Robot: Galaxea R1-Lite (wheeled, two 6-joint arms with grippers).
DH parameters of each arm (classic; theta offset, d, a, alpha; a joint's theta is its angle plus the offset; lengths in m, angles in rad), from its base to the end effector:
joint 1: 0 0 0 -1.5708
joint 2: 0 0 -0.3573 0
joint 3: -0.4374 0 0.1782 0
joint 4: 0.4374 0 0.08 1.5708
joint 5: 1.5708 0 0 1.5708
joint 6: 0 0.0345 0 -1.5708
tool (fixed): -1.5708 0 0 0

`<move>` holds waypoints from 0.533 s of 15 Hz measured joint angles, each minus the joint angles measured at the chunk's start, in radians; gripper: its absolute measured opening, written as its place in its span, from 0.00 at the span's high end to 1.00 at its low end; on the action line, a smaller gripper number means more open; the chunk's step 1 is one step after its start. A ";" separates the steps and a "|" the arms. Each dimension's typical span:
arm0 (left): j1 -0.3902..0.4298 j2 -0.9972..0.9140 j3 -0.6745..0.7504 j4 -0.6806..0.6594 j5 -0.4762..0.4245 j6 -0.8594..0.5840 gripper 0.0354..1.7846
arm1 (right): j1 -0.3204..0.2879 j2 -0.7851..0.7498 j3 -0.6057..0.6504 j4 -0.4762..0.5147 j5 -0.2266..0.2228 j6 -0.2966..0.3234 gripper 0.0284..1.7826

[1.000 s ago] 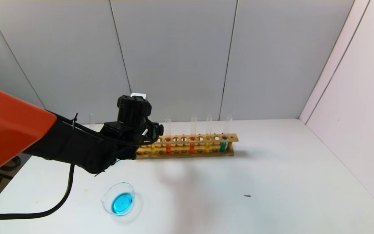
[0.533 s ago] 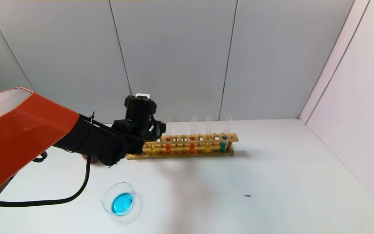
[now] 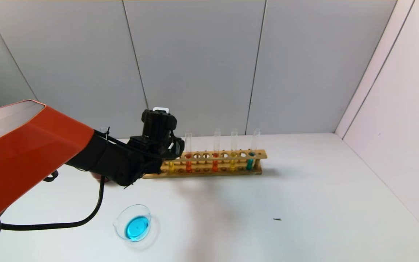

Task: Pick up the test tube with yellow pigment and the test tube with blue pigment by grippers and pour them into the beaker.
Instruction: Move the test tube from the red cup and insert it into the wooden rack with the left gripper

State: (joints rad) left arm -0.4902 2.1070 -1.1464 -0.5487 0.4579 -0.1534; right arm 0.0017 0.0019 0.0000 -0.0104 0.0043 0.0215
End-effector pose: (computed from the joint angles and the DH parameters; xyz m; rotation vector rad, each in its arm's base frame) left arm 0.3941 -0.1930 0.1737 0.0364 0.3673 -0.0037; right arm -0.0812 0.0000 0.0768 0.0215 -0.0084 0.0061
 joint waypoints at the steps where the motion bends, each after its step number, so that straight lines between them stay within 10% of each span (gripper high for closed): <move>1: -0.001 0.000 0.006 -0.004 0.000 0.000 0.20 | -0.001 0.000 0.000 0.000 0.000 0.000 0.02; 8: -0.005 0.000 0.013 -0.007 -0.001 -0.001 0.82 | 0.000 0.000 0.000 0.000 0.000 0.000 0.02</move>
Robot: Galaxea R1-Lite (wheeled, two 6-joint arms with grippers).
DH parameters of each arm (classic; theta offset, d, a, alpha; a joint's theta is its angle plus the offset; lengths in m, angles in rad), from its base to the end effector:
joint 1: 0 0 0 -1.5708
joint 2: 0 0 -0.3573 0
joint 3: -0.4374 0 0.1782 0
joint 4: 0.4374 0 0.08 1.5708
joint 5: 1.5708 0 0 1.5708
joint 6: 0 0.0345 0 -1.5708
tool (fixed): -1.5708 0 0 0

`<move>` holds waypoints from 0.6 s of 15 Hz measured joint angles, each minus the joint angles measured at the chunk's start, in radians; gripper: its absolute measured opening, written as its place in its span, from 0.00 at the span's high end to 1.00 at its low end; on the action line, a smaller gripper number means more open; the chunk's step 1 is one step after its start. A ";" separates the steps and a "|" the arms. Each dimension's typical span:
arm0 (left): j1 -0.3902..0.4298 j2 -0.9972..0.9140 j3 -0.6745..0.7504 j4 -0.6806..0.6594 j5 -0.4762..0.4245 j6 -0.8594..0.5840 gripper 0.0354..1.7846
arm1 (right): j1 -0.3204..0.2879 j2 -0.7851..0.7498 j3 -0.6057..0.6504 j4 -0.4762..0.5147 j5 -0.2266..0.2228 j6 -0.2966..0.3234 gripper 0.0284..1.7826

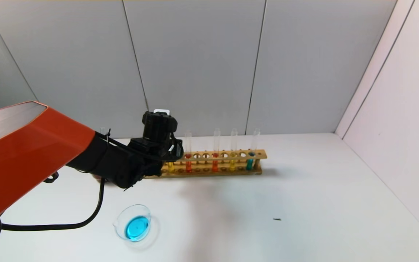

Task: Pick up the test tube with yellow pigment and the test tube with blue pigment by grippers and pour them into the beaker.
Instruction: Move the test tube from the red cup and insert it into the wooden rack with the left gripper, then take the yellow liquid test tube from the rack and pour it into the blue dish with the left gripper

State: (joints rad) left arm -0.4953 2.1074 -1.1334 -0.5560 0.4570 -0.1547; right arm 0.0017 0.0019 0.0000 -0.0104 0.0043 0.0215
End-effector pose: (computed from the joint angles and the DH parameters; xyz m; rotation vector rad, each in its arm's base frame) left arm 0.3919 -0.1944 0.1709 0.0387 0.3728 -0.0089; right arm -0.0812 0.0000 0.0768 0.0215 -0.0084 0.0061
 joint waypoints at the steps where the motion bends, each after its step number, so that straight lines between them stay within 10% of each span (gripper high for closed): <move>1: 0.000 0.000 -0.001 0.000 0.000 0.001 0.83 | -0.001 0.000 0.000 0.000 0.000 0.000 0.02; 9: 0.000 -0.017 -0.008 0.010 0.002 0.009 0.83 | 0.000 0.000 0.000 0.000 0.000 0.000 0.02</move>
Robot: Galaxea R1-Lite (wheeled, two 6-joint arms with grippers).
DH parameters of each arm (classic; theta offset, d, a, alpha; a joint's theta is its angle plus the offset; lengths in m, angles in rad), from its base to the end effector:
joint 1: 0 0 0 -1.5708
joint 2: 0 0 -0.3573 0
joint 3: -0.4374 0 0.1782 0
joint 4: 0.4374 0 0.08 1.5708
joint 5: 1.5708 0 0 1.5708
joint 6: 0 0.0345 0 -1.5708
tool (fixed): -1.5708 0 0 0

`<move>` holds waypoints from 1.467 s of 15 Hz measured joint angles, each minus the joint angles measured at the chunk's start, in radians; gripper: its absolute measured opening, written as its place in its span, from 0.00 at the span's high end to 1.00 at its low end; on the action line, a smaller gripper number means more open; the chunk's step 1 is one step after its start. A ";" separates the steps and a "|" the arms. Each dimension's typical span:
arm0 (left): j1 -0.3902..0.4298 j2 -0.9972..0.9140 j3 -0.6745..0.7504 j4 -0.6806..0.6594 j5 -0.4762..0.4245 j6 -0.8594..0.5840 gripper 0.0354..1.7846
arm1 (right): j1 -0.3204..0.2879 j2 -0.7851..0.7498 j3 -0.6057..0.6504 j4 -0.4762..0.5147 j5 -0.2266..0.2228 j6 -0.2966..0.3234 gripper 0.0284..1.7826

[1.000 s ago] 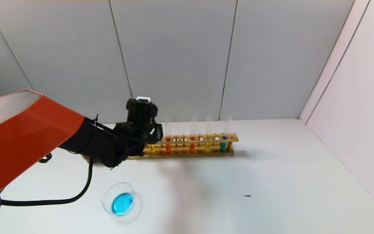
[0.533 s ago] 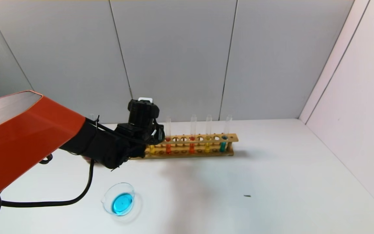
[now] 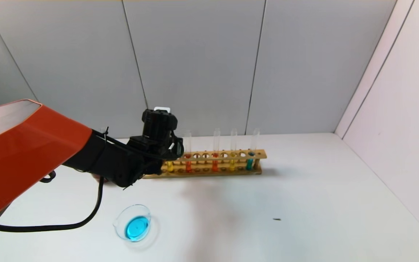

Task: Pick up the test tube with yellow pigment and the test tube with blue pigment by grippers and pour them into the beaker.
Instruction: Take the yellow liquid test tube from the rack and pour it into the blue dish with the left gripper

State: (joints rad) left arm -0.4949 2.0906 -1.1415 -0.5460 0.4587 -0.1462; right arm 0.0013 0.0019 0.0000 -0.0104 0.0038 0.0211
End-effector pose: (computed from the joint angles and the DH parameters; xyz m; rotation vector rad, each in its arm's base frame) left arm 0.3900 -0.1931 0.1793 0.0404 0.3593 -0.0094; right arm -0.0812 0.0000 0.0768 0.0211 -0.0084 0.0052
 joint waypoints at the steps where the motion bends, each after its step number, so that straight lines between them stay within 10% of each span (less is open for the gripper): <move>1: 0.000 -0.006 -0.003 0.002 0.000 0.004 0.83 | 0.000 0.000 0.000 0.000 0.000 0.000 0.02; 22: 0.002 -0.086 -0.101 0.055 0.011 0.049 0.83 | 0.000 0.000 0.000 0.000 0.000 0.000 0.02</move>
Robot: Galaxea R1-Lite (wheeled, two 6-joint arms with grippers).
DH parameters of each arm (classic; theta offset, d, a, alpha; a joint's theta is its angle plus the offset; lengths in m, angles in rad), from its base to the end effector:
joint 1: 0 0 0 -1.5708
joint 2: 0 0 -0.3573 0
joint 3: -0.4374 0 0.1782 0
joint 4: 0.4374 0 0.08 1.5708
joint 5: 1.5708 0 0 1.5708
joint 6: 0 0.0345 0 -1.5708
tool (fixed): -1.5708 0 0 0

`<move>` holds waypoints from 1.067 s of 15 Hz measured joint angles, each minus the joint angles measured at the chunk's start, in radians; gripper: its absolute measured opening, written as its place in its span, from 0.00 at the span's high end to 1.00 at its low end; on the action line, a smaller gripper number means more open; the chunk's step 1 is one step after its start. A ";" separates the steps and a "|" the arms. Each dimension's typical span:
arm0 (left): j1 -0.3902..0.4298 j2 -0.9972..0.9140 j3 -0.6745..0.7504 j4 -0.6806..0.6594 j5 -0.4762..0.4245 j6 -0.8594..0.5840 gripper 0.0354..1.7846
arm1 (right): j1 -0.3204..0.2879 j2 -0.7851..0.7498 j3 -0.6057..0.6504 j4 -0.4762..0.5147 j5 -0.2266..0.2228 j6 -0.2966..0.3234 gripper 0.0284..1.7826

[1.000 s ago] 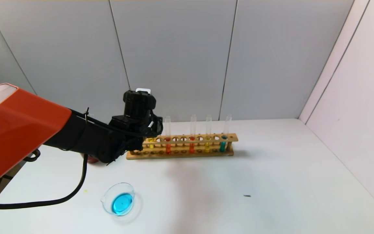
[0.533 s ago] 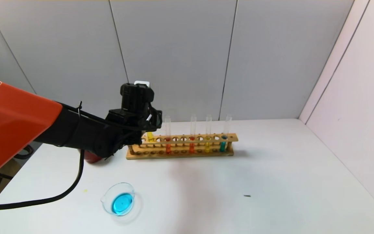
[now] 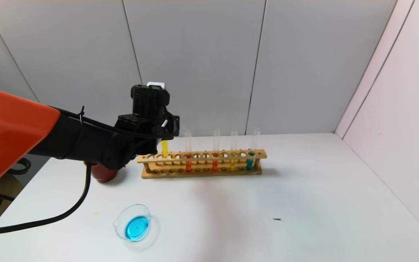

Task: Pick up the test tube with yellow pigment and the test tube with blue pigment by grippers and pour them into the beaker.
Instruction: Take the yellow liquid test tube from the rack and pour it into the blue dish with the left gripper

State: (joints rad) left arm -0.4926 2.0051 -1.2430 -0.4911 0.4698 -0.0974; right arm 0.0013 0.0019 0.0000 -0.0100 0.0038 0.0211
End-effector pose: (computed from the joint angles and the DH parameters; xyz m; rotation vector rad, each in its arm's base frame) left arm 0.3827 -0.1877 0.2376 0.0285 0.2409 -0.0109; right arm -0.0812 0.0000 0.0768 0.0211 -0.0080 0.0052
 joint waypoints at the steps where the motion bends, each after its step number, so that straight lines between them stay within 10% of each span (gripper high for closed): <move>1: 0.000 -0.004 -0.007 0.002 0.000 0.000 0.83 | 0.000 0.000 0.000 0.000 0.000 0.000 0.02; 16: 0.050 -0.345 -0.002 0.451 0.005 0.061 0.83 | 0.000 0.000 0.000 0.000 0.000 0.000 0.02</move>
State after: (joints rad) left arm -0.4421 1.6598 -1.2449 -0.0402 0.4747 -0.0364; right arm 0.0013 0.0019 0.0000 -0.0100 0.0043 0.0211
